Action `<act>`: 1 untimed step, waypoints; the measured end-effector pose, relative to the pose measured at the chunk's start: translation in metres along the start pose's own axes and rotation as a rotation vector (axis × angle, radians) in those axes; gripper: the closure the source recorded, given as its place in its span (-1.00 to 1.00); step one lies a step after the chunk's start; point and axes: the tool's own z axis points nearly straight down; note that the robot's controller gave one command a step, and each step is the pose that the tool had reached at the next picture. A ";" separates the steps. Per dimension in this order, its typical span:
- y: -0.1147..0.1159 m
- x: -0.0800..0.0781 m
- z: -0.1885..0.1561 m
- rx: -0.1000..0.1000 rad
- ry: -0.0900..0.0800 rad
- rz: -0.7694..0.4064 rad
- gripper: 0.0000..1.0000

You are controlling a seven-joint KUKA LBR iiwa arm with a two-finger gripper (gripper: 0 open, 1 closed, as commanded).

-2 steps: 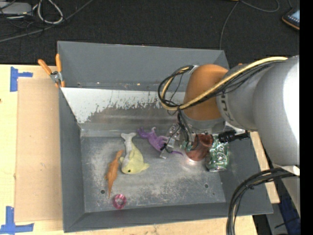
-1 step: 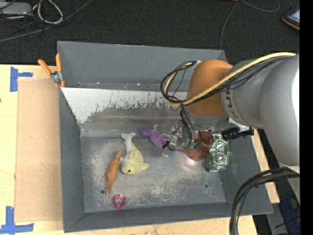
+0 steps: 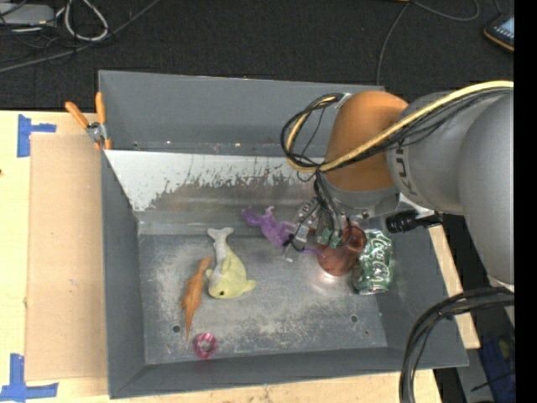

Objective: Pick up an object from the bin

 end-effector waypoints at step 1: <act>0.000 0.000 -0.019 -0.001 -0.002 0.000 1.00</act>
Offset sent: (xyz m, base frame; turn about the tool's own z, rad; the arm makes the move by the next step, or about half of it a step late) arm 0.0004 0.0001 0.0728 -0.0006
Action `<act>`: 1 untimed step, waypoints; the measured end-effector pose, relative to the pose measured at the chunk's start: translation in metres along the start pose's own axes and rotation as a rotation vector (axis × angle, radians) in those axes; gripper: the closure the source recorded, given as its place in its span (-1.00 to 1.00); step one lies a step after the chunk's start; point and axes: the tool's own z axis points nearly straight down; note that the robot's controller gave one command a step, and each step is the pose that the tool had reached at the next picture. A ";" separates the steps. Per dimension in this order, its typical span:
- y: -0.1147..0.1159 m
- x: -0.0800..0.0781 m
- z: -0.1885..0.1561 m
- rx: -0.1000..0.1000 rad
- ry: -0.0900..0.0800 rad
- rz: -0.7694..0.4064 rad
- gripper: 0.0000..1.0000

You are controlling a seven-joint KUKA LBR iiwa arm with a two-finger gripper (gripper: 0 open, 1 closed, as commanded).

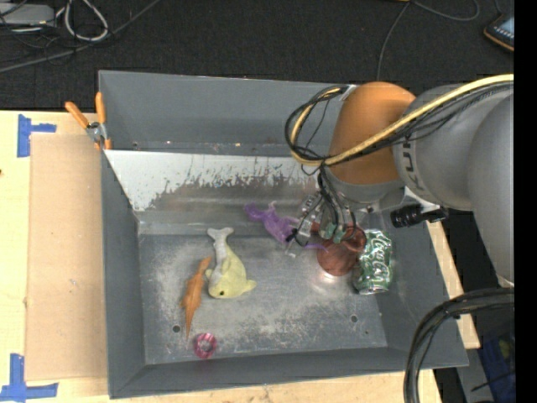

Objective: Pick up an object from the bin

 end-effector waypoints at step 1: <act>0.000 0.000 -0.015 0.000 0.000 -0.001 1.00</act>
Offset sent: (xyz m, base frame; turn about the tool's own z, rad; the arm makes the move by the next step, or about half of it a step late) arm 0.0001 0.0000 0.0435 -0.0004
